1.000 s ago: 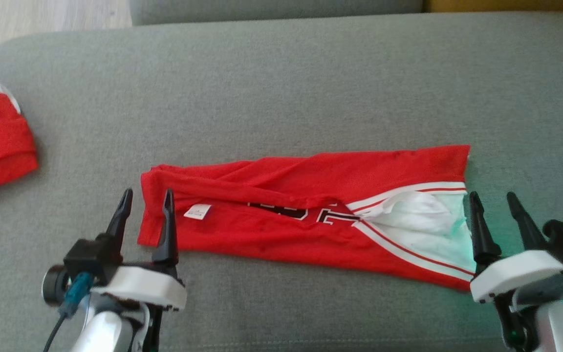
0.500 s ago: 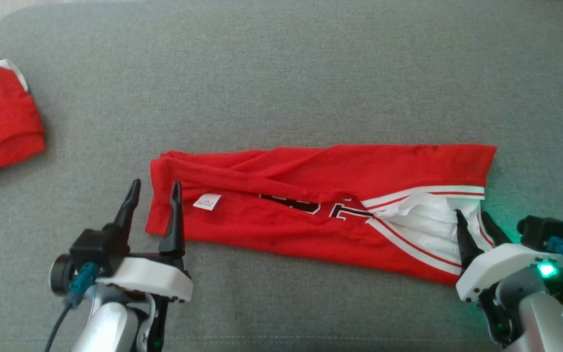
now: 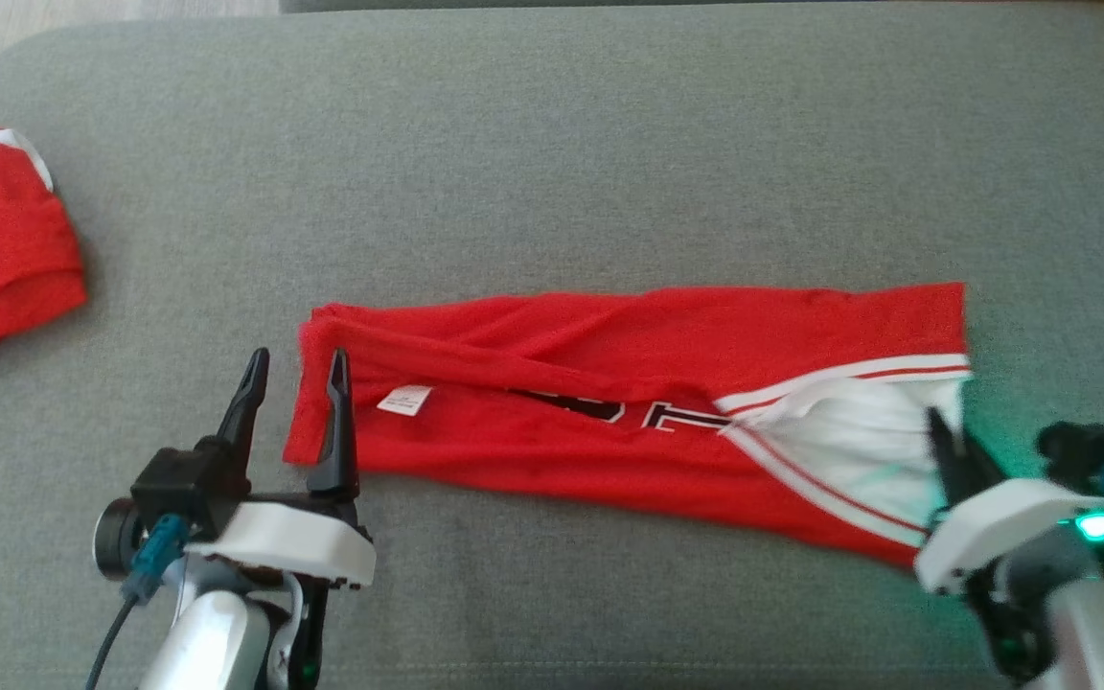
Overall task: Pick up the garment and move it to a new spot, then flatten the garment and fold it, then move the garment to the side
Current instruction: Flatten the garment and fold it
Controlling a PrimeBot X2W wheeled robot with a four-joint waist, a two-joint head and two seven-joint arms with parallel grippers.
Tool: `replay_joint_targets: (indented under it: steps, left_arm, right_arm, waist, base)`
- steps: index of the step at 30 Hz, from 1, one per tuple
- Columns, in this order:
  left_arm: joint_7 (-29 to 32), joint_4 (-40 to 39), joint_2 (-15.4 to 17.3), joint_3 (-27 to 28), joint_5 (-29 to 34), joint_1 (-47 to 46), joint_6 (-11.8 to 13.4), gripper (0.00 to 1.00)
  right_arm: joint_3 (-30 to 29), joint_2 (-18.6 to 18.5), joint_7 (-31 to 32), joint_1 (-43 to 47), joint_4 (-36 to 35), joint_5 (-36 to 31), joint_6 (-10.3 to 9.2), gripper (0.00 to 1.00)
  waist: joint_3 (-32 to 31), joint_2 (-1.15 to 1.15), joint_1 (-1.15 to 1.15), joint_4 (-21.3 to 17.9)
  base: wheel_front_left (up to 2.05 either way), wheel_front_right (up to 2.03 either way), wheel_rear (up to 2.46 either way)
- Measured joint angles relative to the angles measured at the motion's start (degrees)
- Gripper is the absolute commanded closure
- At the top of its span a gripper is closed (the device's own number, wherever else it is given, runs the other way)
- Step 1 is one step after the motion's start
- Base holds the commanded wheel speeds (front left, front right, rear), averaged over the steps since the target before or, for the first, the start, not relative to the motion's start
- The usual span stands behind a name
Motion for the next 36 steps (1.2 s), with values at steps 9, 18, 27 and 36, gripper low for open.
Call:
replay_joint_targets:
  steps: [9,18,27,36]
  left_arm:
    - [0.00,-0.04,-0.26,0.27,0.11,0.15,-0.94,0.00]
    - [0.00,-0.03,-0.68,1.00,0.11,1.18,-1.00,0.00]
    - [0.00,-0.02,-1.16,1.24,0.11,1.88,-1.63,0.00]
    - [0.00,0.38,-2.05,0.58,0.54,1.21,-2.52,0.00]
  right_arm:
    - [-6.47,-7.34,1.20,1.83,-2.30,-0.13,0.00,1.00]
    - [-3.22,-9.07,3.52,2.16,-11.06,0.79,0.00,1.00]
    - [13.14,-3.26,11.11,-1.45,-24.65,0.93,0.00,1.00]
    - [29.86,1.65,8.50,-8.03,-12.81,6.55,0.00,1.00]
  waist:
    - [-1.21,0.00,0.00,-0.71]
    - [-3.23,0.00,0.00,-1.35]
    - [-3.87,0.00,0.00,-1.59]
    - [-2.63,0.00,0.00,0.92]
  base:
    - [0.00,0.00,0.00]
    - [0.00,0.00,0.00]
    - [0.00,0.00,0.00]
    - [0.00,0.00,0.00]
